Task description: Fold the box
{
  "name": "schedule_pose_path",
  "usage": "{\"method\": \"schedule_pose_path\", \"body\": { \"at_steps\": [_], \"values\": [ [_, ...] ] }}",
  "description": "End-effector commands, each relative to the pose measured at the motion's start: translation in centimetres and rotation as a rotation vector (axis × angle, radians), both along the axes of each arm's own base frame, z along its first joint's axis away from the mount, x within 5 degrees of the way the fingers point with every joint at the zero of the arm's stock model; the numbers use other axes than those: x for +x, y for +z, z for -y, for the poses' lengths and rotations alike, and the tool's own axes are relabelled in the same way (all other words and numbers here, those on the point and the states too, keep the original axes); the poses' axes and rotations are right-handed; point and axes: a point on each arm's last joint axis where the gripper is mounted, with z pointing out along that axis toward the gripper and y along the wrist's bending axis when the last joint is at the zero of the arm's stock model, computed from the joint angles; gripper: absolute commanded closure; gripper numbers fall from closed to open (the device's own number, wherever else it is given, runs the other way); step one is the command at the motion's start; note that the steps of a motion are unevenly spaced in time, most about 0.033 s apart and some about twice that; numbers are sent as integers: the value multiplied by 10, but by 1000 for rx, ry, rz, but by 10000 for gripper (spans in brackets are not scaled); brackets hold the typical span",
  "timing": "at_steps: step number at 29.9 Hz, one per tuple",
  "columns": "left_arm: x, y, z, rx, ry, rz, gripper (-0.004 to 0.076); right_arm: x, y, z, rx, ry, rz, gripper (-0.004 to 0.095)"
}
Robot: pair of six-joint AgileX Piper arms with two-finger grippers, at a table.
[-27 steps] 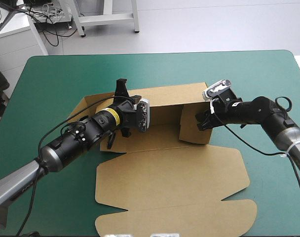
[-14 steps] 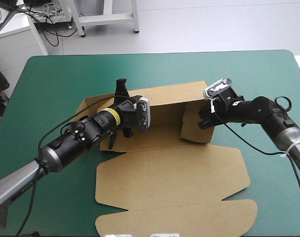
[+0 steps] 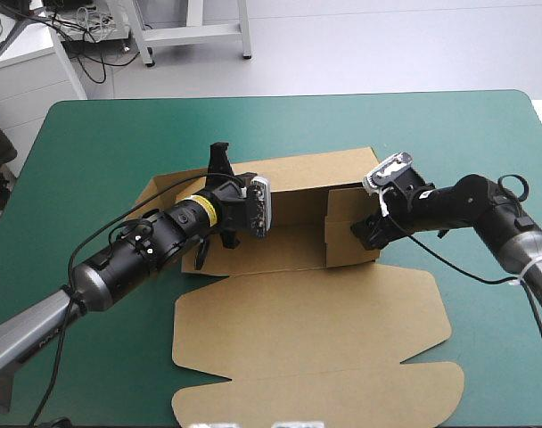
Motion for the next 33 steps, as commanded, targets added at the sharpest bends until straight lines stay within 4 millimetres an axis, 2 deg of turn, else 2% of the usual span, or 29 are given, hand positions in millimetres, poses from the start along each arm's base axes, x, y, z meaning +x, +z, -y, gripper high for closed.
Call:
{"method": "schedule_pose_path", "body": {
  "at_steps": [1, 11, 16, 23, 30, 33],
  "values": [
    [-7, -4, 5, 0, 3, -60, 710, -10, 17, -1, 15, 33, 23, 202],
    [-9, 2, 4, -10, -3, -38, 710, -7, -5, 2, 30, -46, 75, 222],
    [-9, 2, 4, -15, -1, -42, 710, -4, -2, 1, 52, -46, 116, 285],
    [-10, 0, 2, 3, 7, -59, 710, -4, 2, 2, 65, -69, 143, 283],
    [-12, 6, 0, 6, -6, -30, 710, -7, 26, 8, 87, -148, 291, 283],
    [-12, 6, 0, 7, -6, -30, 710, -8, 30, 8, 121, -164, 309, 283]
  ]
}}
